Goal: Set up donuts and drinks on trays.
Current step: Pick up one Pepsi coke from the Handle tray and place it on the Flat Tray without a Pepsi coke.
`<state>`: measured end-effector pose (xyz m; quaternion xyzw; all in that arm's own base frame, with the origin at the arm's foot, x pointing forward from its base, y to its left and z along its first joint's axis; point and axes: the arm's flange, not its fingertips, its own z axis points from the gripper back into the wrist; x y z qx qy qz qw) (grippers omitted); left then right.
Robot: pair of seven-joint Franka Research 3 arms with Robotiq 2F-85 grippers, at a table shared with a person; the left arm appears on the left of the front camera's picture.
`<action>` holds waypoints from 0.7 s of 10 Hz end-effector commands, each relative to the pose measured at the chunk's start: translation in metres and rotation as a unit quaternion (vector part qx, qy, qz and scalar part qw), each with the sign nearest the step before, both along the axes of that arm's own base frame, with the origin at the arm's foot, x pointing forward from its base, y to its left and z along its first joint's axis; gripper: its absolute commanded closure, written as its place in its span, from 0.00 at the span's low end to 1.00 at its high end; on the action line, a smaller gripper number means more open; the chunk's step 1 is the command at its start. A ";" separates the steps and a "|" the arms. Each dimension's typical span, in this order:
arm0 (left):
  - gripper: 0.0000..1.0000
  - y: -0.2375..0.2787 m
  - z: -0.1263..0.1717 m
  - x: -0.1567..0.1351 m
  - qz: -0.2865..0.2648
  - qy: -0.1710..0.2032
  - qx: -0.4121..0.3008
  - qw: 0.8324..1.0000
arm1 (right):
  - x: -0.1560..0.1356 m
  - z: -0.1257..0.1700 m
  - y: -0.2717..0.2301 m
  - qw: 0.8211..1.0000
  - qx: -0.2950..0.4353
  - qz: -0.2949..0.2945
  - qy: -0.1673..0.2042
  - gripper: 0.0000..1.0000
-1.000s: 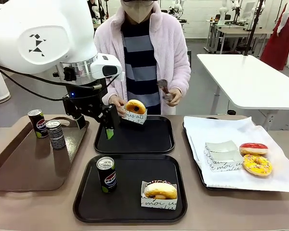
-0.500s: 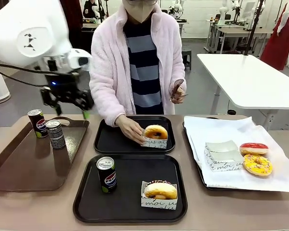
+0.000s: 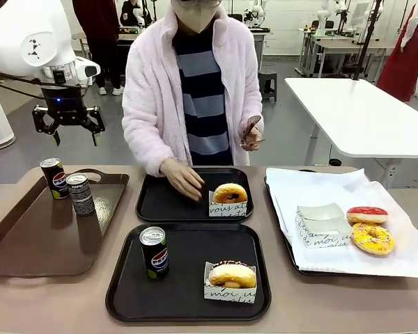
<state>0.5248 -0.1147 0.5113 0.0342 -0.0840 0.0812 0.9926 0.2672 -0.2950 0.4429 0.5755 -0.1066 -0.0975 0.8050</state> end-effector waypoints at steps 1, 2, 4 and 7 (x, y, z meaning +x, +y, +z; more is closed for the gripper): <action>0.00 -0.010 0.010 -0.009 0.017 0.005 -0.008 1.000 | -0.001 0.000 -0.001 1.000 0.005 0.002 -0.003 0.00; 0.00 0.000 0.000 0.000 0.000 0.000 0.000 1.000 | -0.001 0.000 -0.001 1.000 0.005 0.002 -0.003 0.00; 0.00 0.000 0.000 0.000 0.000 0.000 0.000 1.000 | -0.001 0.000 -0.001 1.000 0.005 0.002 -0.003 0.00; 0.00 -0.002 0.001 -0.001 0.005 0.005 -0.001 1.000 | -0.001 0.000 -0.001 1.000 0.005 0.002 -0.003 0.00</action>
